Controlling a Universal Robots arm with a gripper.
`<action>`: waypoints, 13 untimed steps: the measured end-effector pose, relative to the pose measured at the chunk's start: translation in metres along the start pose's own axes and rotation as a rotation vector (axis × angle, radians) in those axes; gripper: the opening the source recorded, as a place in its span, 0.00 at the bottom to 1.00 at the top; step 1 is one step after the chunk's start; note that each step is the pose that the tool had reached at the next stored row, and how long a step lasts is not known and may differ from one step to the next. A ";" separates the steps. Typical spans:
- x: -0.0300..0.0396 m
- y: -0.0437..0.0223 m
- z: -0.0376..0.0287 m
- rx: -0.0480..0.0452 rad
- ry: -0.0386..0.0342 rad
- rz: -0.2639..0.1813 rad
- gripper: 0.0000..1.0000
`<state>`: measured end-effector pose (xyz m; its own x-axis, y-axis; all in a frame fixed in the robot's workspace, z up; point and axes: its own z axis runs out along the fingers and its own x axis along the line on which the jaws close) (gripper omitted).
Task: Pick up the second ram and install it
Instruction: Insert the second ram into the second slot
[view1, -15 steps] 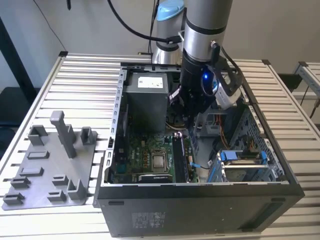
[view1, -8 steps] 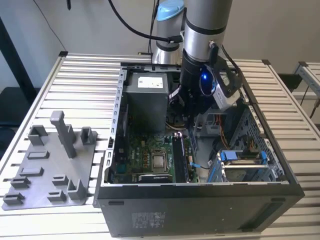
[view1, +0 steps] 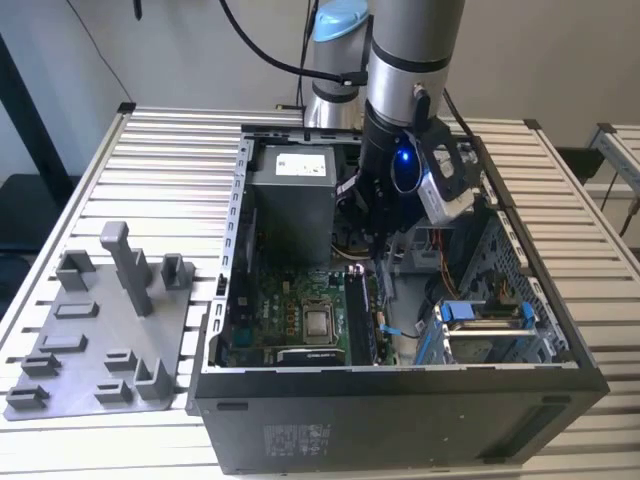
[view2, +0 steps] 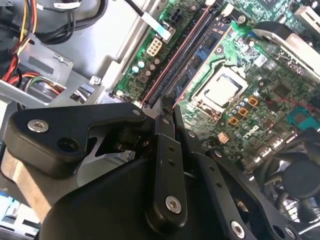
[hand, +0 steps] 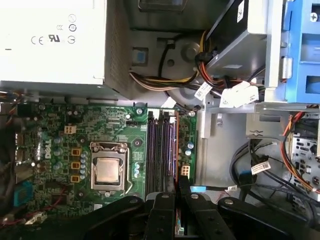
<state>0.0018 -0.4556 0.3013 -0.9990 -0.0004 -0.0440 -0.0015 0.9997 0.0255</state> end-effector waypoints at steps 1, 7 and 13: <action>0.0000 0.0002 0.0005 0.0005 0.0012 0.007 0.14; 0.0003 0.0010 0.0078 0.0088 0.0026 0.008 0.14; 0.0006 0.0010 0.0113 0.0186 -0.0015 0.008 0.14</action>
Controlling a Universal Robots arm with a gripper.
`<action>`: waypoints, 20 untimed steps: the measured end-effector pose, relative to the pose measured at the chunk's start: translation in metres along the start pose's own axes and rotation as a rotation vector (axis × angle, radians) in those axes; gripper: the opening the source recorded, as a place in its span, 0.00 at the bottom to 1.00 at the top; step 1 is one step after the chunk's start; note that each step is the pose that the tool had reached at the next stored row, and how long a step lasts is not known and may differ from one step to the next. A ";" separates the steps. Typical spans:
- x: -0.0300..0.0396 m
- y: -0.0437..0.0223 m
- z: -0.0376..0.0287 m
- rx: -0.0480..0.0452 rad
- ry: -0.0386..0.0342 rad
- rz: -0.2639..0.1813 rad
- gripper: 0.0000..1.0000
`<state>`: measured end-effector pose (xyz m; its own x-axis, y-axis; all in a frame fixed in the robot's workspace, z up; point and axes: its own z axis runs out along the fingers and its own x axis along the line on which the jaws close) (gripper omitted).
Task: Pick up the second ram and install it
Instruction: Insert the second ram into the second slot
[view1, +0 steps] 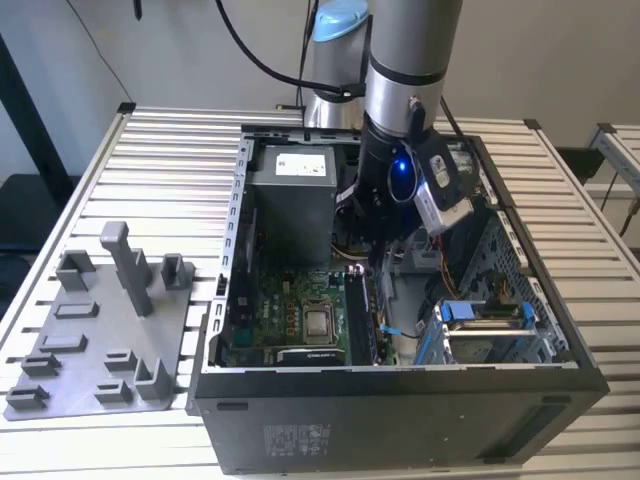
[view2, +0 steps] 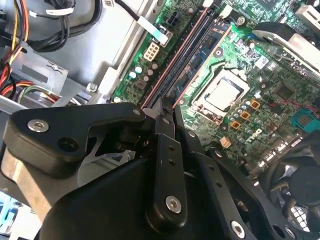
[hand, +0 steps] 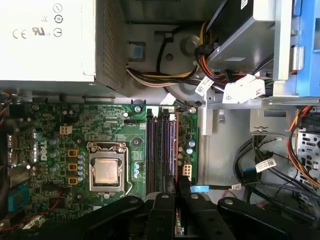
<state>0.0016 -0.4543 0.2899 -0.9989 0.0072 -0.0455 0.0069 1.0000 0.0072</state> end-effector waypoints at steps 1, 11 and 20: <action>0.0010 0.0000 0.0018 0.0000 0.0000 0.000 0.14; 0.0108 -0.0003 0.0179 0.0003 0.0033 0.000 0.14; 0.0186 -0.0007 0.0341 0.0002 0.0055 0.000 0.14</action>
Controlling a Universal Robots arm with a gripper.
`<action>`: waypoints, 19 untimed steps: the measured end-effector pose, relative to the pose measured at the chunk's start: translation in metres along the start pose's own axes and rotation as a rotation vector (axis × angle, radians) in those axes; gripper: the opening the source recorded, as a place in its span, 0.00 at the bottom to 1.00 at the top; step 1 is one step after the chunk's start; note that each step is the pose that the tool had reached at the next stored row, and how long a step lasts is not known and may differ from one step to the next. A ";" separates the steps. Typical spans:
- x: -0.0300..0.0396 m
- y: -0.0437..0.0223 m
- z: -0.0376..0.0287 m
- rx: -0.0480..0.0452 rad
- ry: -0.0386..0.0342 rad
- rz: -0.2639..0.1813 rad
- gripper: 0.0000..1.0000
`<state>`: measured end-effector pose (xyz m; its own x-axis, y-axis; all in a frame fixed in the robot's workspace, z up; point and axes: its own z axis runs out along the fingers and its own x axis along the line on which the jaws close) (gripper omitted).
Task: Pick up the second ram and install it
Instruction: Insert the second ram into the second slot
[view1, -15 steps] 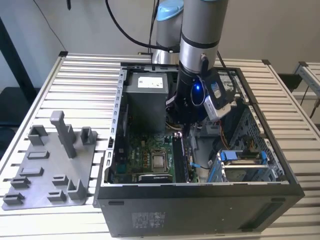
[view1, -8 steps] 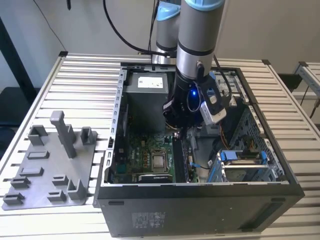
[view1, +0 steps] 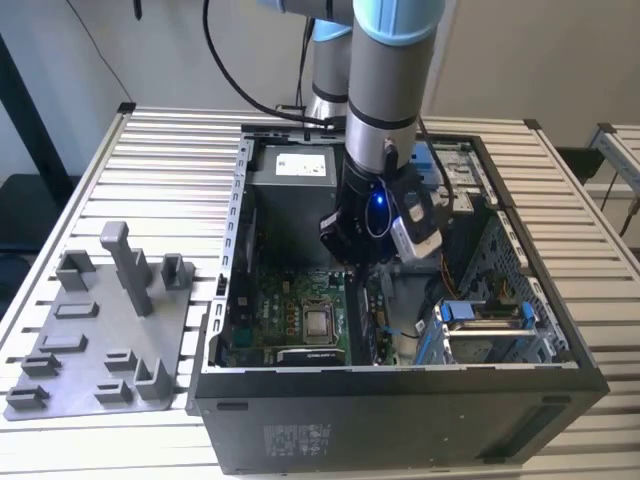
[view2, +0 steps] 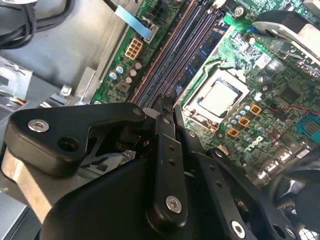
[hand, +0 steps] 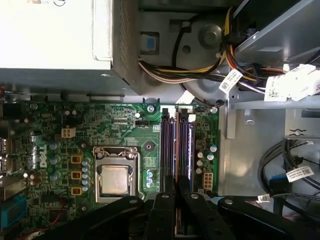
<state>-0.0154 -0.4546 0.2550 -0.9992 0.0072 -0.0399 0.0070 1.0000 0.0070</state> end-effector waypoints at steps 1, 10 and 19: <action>0.0003 -0.0001 0.0018 0.0000 0.0000 0.000 0.14; 0.0024 -0.0023 0.0174 0.0004 0.0003 0.006 0.14; 0.0027 -0.0045 0.0241 0.0021 0.0002 0.049 0.14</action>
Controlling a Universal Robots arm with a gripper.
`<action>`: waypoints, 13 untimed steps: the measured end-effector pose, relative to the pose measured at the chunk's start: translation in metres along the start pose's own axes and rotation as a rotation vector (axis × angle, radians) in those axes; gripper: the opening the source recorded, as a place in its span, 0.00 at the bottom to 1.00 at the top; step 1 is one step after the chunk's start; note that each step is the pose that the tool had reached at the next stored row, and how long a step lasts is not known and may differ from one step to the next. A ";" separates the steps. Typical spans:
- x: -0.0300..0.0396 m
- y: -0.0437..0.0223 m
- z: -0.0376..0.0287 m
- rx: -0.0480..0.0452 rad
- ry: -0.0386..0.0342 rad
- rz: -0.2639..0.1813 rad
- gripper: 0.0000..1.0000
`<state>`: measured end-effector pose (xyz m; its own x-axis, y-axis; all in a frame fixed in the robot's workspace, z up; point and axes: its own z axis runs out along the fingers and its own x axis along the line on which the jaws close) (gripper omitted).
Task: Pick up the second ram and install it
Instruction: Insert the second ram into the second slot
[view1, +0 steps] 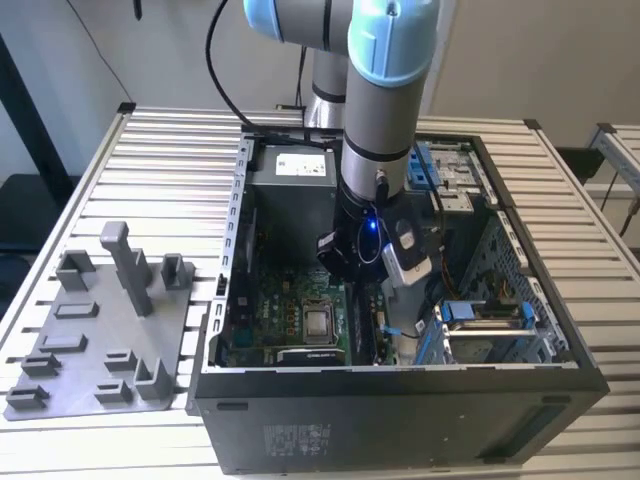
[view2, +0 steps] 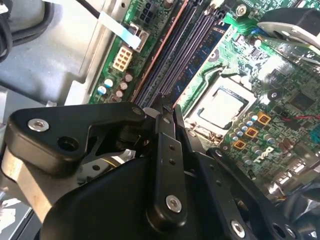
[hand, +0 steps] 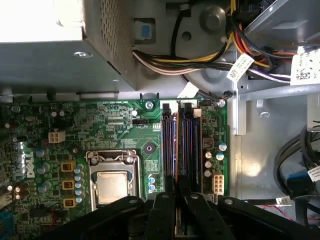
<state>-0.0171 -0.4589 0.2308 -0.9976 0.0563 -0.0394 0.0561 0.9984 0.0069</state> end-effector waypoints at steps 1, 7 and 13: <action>0.0000 0.0000 0.0002 0.0000 0.0000 0.000 0.14; 0.0001 -0.0013 0.0048 0.0008 0.0159 0.000 0.14; -0.0013 -0.0043 0.0057 0.0009 0.0171 0.000 0.14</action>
<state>-0.0158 -0.4632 0.2251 -0.9982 0.0565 -0.0223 0.0564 0.9984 0.0060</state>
